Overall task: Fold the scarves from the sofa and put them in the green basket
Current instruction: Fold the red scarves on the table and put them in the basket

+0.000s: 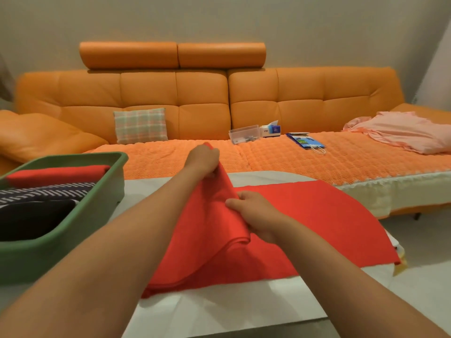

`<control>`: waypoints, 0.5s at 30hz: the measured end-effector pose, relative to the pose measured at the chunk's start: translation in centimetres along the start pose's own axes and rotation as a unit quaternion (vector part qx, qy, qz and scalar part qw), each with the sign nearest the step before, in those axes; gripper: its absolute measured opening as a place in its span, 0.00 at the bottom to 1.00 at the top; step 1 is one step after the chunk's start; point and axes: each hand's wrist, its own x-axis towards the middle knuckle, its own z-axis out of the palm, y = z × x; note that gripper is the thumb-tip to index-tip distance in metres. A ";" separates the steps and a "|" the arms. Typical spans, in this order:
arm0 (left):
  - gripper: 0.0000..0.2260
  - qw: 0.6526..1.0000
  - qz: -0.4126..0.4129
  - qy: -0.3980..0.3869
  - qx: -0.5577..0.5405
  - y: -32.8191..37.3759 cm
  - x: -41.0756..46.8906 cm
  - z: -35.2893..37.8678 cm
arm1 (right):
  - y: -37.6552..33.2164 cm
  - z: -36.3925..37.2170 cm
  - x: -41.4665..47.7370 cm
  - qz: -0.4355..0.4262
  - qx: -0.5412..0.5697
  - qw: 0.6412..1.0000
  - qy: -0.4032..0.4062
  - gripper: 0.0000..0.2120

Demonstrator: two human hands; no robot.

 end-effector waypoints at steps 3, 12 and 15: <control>0.15 0.990 -0.021 -0.111 -0.083 1.9 -0.9 2.0 | 0.4 -2.9 -0.8 0.047 0.020 0.997 0.050 0.07; 0.18 0.948 0.132 -0.114 0.265 -9.1 -8.5 4.5 | 2.7 -5.0 -2.6 0.119 -0.495 0.856 0.083 0.19; 0.22 0.949 0.129 -0.069 0.278 -12.6 -11.3 2.9 | 3.0 -3.5 -2.9 0.029 -0.624 0.769 0.135 0.28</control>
